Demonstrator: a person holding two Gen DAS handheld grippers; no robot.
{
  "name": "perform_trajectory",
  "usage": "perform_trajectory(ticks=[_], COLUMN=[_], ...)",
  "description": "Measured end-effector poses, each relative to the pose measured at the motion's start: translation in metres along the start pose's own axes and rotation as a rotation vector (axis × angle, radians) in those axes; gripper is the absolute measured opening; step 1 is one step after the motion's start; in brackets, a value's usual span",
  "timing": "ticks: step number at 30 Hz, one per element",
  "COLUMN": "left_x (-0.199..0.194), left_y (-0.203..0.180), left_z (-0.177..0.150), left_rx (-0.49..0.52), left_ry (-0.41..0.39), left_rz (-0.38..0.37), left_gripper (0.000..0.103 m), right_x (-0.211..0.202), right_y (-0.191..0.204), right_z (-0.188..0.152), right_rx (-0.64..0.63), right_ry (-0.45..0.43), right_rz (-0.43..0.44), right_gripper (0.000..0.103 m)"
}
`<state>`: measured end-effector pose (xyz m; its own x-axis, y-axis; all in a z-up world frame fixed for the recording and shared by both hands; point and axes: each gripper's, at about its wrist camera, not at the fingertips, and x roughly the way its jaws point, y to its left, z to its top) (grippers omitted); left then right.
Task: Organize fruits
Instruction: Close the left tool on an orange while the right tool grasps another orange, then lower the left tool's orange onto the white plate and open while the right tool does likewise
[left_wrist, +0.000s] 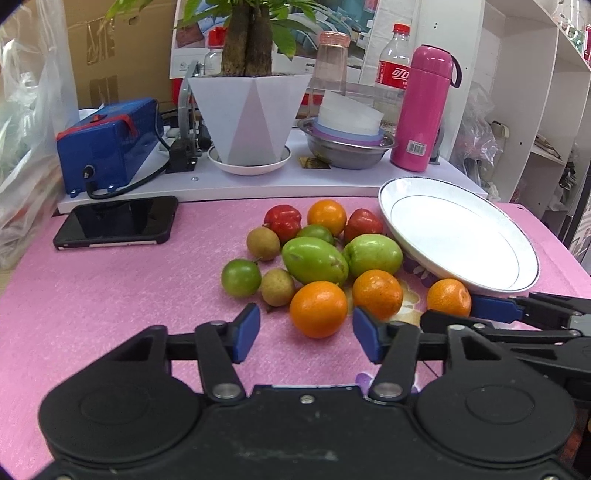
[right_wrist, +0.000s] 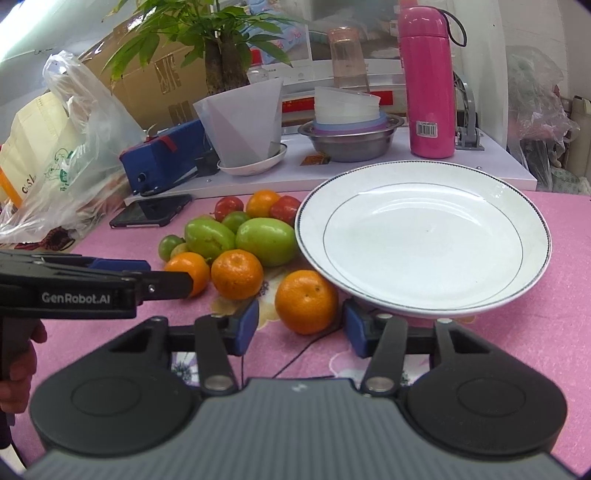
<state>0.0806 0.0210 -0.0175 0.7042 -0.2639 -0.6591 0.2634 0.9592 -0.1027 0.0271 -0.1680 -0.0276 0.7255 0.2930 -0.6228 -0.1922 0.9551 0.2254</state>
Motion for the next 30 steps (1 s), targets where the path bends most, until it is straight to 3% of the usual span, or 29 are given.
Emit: perform_trajectory(ticks=[4,7,10,12,21,30], left_x=[0.008,0.014,0.017,0.019,-0.007,-0.008], left_y=[-0.004,-0.006,-0.007,-0.008,-0.017,-0.065], left_z=[0.004,0.005,0.005,0.004,0.004,0.045], left_rx=[0.019,0.022,0.026,0.036,0.048,0.146], left_ry=[0.007,0.015,0.02,0.027,-0.019,-0.096], left_rz=[-0.008,-0.016,-0.021,-0.015,-0.027,-0.125], left_gripper=[0.054,0.052,0.039,0.037,0.036,0.036], right_x=[0.005,0.005,0.002,-0.003,-0.039,-0.065], right_y=[0.001,0.001,-0.002,-0.002,-0.001,-0.049], right_z=[0.003,0.002,0.0,-0.002,-0.003,0.019], right_rx=[0.008,0.001,0.014,0.007,-0.008,0.015], right_ry=[-0.001,-0.006,-0.002,-0.002,-0.071,-0.179], right_rz=[0.001,-0.008,0.008,0.012,0.032,-0.135], right_gripper=[0.05,0.036,0.036,0.036,0.035,0.035])
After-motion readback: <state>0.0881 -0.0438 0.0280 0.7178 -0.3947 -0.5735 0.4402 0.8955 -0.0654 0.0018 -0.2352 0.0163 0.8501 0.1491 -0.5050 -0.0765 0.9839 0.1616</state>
